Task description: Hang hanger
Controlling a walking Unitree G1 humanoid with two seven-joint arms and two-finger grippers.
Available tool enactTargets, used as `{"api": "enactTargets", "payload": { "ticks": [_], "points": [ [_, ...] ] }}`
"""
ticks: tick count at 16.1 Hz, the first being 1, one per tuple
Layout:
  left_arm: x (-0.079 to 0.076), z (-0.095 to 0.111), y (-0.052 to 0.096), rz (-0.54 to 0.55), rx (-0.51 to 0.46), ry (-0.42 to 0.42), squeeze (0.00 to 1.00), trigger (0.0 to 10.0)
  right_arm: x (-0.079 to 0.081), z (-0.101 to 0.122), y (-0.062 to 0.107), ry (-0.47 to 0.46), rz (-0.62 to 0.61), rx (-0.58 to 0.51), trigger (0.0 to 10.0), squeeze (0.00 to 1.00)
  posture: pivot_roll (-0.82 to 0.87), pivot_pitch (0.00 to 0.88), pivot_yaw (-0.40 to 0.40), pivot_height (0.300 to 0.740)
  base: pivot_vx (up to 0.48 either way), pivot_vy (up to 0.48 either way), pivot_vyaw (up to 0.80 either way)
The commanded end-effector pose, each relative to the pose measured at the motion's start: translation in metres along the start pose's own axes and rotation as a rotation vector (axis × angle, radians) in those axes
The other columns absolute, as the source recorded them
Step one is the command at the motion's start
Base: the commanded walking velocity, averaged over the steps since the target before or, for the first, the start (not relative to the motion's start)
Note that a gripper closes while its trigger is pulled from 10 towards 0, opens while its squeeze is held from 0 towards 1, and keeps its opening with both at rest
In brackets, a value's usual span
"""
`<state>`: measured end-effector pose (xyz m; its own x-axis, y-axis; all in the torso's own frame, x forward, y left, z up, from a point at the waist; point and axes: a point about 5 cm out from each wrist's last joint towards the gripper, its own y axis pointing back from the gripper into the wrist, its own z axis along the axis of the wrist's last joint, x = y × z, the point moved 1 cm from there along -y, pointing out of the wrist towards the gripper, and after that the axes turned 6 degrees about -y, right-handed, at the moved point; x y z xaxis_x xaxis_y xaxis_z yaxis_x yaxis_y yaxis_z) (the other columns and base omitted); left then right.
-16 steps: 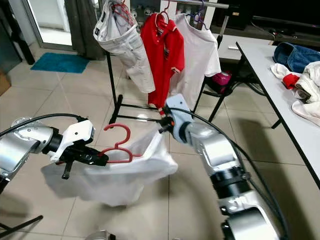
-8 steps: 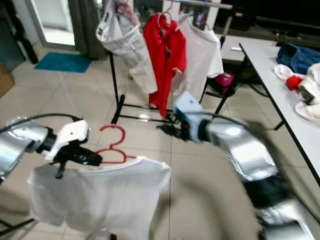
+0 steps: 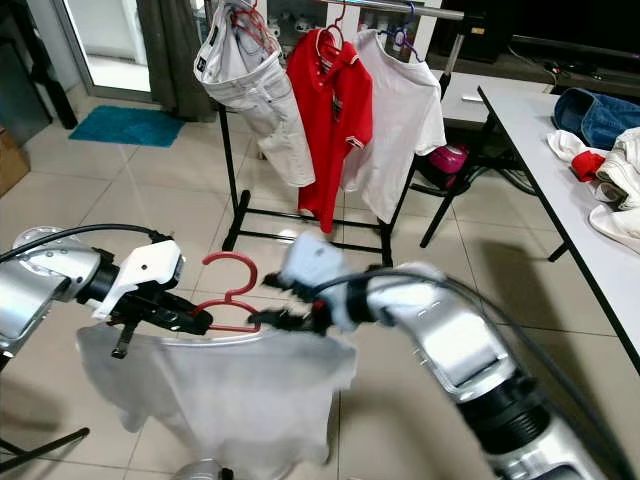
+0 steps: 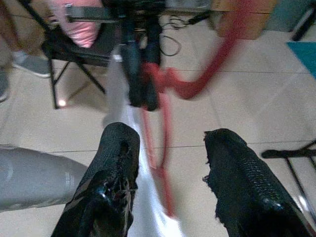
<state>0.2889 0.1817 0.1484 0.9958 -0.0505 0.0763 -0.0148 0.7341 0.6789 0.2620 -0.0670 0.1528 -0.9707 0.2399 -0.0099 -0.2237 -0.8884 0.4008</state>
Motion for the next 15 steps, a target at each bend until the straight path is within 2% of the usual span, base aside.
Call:
{"api": "enactTargets", "payload": {
  "ticks": [1,2,3,6,15],
  "points": [
    [0.007,0.016,0.005,0.030,-0.026,-0.075,0.00,0.0,0.005,-0.001,-0.003,-0.014,0.022,0.005,9.0,0.00,-0.04,0.000,-0.023,0.740,0.000,0.000,0.00],
    [0.008,0.016,0.005,0.038,-0.028,-0.076,0.00,0.0,0.009,-0.003,-0.008,-0.028,0.038,0.007,0.5,0.00,-0.04,0.000,-0.024,0.740,0.000,0.000,0.00],
    [0.008,0.015,0.005,0.041,-0.028,-0.076,0.00,0.0,0.010,-0.005,-0.010,-0.036,0.041,0.016,0.0,0.00,-0.04,0.000,-0.024,0.740,0.000,0.000,0.00],
    [0.012,0.014,0.006,0.086,-0.031,-0.088,0.00,0.0,0.009,-0.008,-0.012,-0.063,0.036,0.017,0.0,0.00,-0.04,0.000,-0.028,0.740,0.000,0.000,0.00],
    [0.016,0.016,0.012,0.132,-0.062,-0.090,0.00,0.0,0.009,-0.013,-0.012,-0.062,0.047,0.043,0.0,0.00,-0.03,0.000,-0.041,0.740,0.000,0.000,0.00]
  ]
}}
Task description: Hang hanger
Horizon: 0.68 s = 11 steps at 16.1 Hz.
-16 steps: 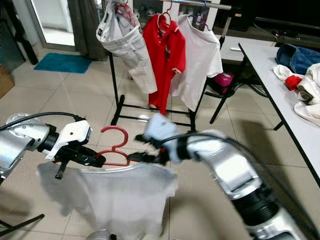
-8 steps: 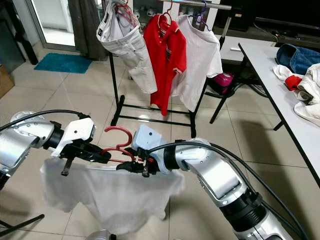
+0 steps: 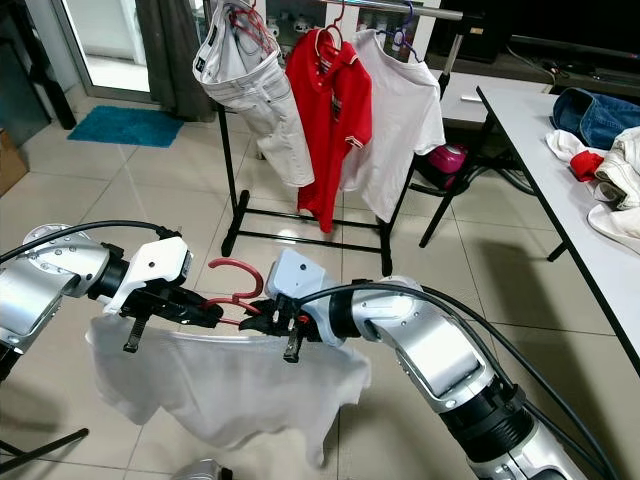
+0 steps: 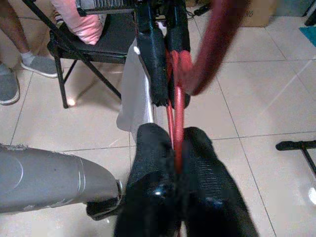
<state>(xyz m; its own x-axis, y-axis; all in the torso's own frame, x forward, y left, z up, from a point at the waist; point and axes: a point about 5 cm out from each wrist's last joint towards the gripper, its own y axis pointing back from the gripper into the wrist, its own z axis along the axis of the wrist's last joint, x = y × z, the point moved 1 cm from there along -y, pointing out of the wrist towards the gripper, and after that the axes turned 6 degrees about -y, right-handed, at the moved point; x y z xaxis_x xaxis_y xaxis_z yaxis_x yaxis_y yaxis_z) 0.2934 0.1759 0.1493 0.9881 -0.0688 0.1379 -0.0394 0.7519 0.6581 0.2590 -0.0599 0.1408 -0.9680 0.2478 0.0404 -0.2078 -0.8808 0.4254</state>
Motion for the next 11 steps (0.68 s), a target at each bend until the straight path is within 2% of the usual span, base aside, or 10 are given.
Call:
{"api": "enactTargets", "payload": {
  "ticks": [1,6,7,8,9,11],
  "points": [
    [0.013,0.011,0.015,0.109,-0.038,-0.034,0.00,0.0,0.003,-0.005,-0.002,-0.012,0.033,0.017,0.0,0.00,-0.03,0.000,-0.042,0.740,0.000,0.000,0.00],
    [0.013,0.013,0.019,0.124,-0.065,-0.029,0.00,0.0,-0.001,-0.003,0.000,-0.003,0.013,0.004,0.0,0.00,-0.03,0.000,-0.046,0.740,0.000,0.000,0.00],
    [0.013,0.013,0.019,0.132,-0.073,-0.025,0.00,0.9,-0.003,-0.003,0.001,-0.002,0.008,0.004,0.0,0.00,-0.03,0.000,-0.046,0.740,0.000,0.000,0.00],
    [0.014,0.014,0.020,0.146,-0.086,-0.028,0.00,10.0,-0.004,-0.004,0.002,-0.002,0.002,0.005,0.0,0.00,-0.03,0.000,-0.046,0.740,0.000,0.000,0.00],
    [0.014,0.016,0.022,0.142,-0.121,-0.019,0.00,10.0,-0.005,-0.004,0.003,-0.001,-0.002,0.007,0.0,0.00,-0.03,0.000,-0.046,0.740,0.000,0.000,0.00],
    [0.012,0.024,0.030,0.120,-0.197,-0.011,1.00,10.0,-0.008,-0.006,0.006,0.000,-0.016,0.016,0.0,0.00,-0.03,0.000,-0.047,0.740,0.000,0.000,0.00]
  ]
}}
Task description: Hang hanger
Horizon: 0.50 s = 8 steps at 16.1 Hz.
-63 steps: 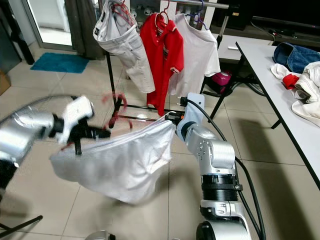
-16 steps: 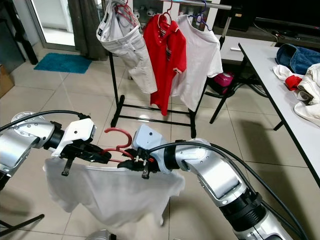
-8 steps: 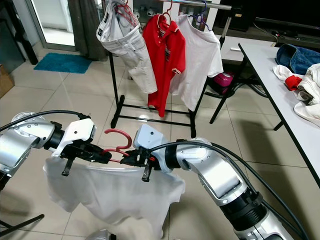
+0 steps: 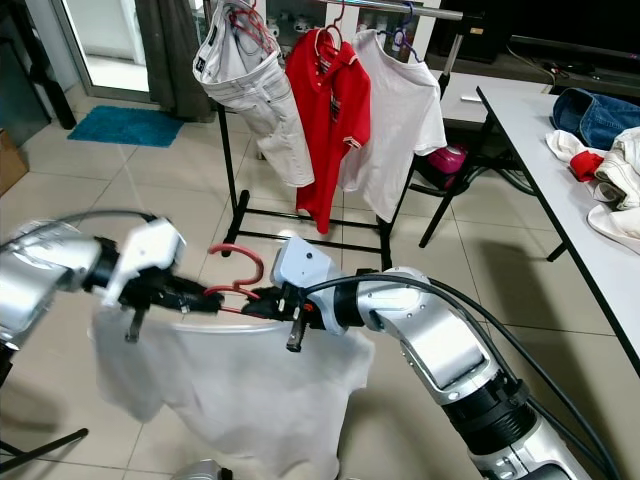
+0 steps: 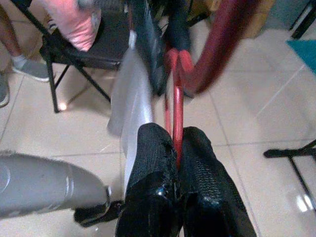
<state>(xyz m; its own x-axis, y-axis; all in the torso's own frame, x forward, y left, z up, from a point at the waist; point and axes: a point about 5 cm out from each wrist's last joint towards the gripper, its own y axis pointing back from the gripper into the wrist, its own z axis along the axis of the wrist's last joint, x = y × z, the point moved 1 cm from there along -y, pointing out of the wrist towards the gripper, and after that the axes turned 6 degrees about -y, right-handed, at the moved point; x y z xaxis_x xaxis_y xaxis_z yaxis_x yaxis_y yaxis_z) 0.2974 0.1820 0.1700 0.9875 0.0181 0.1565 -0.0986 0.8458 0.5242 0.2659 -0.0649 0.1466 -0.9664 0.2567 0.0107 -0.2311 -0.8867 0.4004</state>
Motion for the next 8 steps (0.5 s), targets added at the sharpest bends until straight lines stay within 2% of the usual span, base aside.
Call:
{"api": "enactTargets", "payload": {
  "ticks": [1,5,8],
  "points": [
    [0.003,0.017,0.011,0.013,-0.053,-0.049,1.00,10.0,-0.001,-0.011,0.002,-0.024,0.003,0.046,0.0,0.00,-0.03,0.000,-0.047,0.740,0.000,0.000,0.00],
    [0.001,0.018,0.012,0.002,-0.063,-0.058,1.00,10.0,-0.003,-0.012,0.003,-0.024,-0.004,0.052,0.0,0.00,-0.03,0.000,-0.048,0.740,0.000,0.000,0.00],
    [0.005,0.024,0.020,0.080,-0.122,-0.048,1.00,10.0,-0.010,-0.021,0.006,-0.046,-0.076,0.080,0.0,0.00,-0.03,0.000,-0.042,0.740,0.000,0.000,0.00]
  ]
}}
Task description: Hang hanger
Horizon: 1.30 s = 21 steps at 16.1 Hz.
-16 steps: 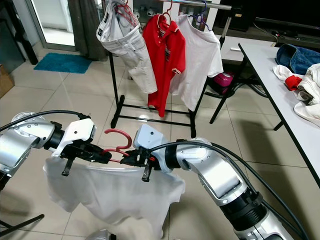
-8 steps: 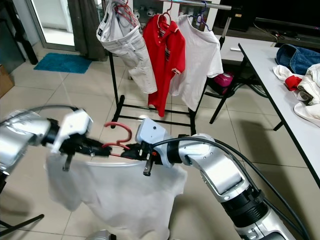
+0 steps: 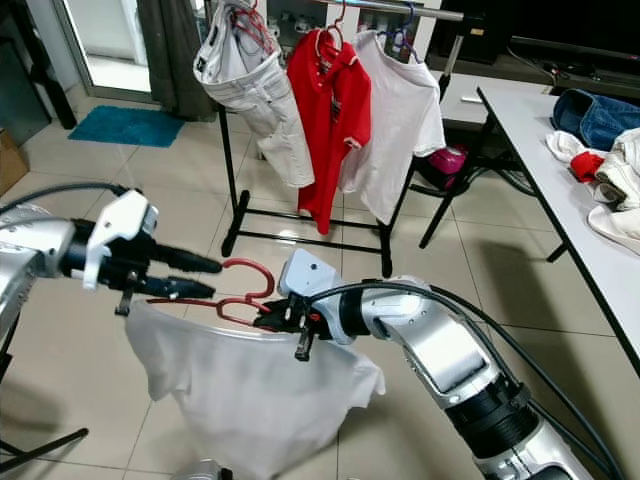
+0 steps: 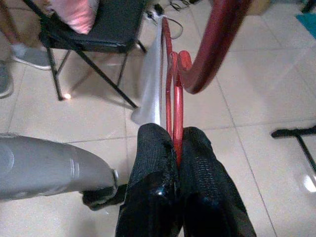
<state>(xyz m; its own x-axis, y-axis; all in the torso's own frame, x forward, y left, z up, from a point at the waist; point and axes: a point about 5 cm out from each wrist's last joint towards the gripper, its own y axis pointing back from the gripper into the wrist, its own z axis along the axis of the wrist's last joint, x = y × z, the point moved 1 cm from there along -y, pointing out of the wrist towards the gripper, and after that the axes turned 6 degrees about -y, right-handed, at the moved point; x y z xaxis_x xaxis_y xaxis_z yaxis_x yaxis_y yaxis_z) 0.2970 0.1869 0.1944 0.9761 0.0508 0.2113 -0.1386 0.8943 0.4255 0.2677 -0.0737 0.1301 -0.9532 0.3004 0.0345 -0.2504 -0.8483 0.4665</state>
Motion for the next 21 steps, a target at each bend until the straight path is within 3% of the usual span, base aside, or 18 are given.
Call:
{"api": "enactTargets", "payload": {
  "ticks": [1,3,4,6,7,9,10,11,12,15,17,18,21],
  "points": [
    [0.004,0.007,0.008,0.091,-0.047,0.000,1.00,10.0,-0.013,-0.007,0.007,-0.025,-0.121,0.001,0.0,0.00,-0.03,0.000,-0.043,0.740,0.000,0.000,0.00],
    [0.005,-0.007,0.019,0.333,-0.070,0.054,1.00,10.0,-0.034,-0.015,0.014,-0.122,-0.374,-0.088,0.0,0.00,-0.01,0.000,-0.049,0.740,0.000,0.000,0.00],
    [0.005,-0.007,0.019,0.333,-0.070,0.054,1.00,10.0,-0.034,-0.015,0.014,-0.122,-0.374,-0.088,0.0,0.00,-0.01,0.000,-0.049,0.740,0.000,0.000,0.00],
    [0.003,-0.025,0.022,0.515,-0.029,0.107,1.00,10.0,-0.039,-0.012,0.019,-0.195,-0.473,-0.186,0.0,0.00,0.00,0.000,-0.056,0.740,0.000,0.000,0.00],
    [0.003,-0.025,0.022,0.515,-0.029,0.107,1.00,10.0,-0.039,-0.012,0.019,-0.195,-0.473,-0.186,0.0,0.00,0.00,0.000,-0.056,0.740,0.000,0.000,0.00],
    [-0.004,-0.049,0.013,0.735,0.029,0.187,0.98,10.0,-0.036,-0.008,0.025,-0.283,-0.533,-0.298,0.0,0.00,0.01,0.000,-0.079,0.740,0.000,0.000,0.00],
    [-0.006,-0.054,0.009,0.800,0.031,0.220,0.71,10.0,-0.035,-0.007,0.027,-0.313,-0.544,-0.336,0.0,0.00,0.01,0.000,-0.087,0.740,0.000,0.000,0.00],
    [-0.005,-0.056,0.001,0.884,-0.008,0.264,0.70,10.0,-0.029,-0.003,0.026,-0.330,-0.517,-0.389,0.0,0.00,0.01,0.000,-0.093,0.740,0.000,0.000,0.00],
    [-0.001,-0.056,-0.004,0.929,-0.031,0.293,1.00,10.0,-0.024,0.000,0.023,-0.322,-0.479,-0.403,0.0,0.00,0.01,0.000,-0.092,0.740,0.000,0.000,0.00],
    [0.010,-0.054,-0.017,1.035,-0.070,0.329,1.00,10.0,-0.014,0.008,0.018,-0.294,-0.379,-0.424,0.0,0.00,-0.01,0.000,-0.082,0.740,0.000,0.000,0.00],
    [0.016,-0.049,-0.030,1.047,-0.107,0.344,1.00,10.0,-0.007,0.013,0.018,-0.286,-0.320,-0.438,0.0,0.00,-0.03,0.000,-0.076,0.740,0.000,0.000,0.00],
    [0.021,-0.043,-0.041,1.036,-0.125,0.351,0.00,10.0,-0.003,0.017,0.020,-0.283,-0.273,-0.448,0.0,0.00,-0.04,0.000,-0.068,0.740,0.000,0.000,0.00],
    [0.027,-0.034,-0.053,1.015,-0.159,0.389,0.00,10.0,0.004,0.020,0.022,-0.273,-0.215,-0.450,0.0,0.00,-0.05,0.000,-0.061,0.740,0.000,0.000,0.00]
  ]
}}
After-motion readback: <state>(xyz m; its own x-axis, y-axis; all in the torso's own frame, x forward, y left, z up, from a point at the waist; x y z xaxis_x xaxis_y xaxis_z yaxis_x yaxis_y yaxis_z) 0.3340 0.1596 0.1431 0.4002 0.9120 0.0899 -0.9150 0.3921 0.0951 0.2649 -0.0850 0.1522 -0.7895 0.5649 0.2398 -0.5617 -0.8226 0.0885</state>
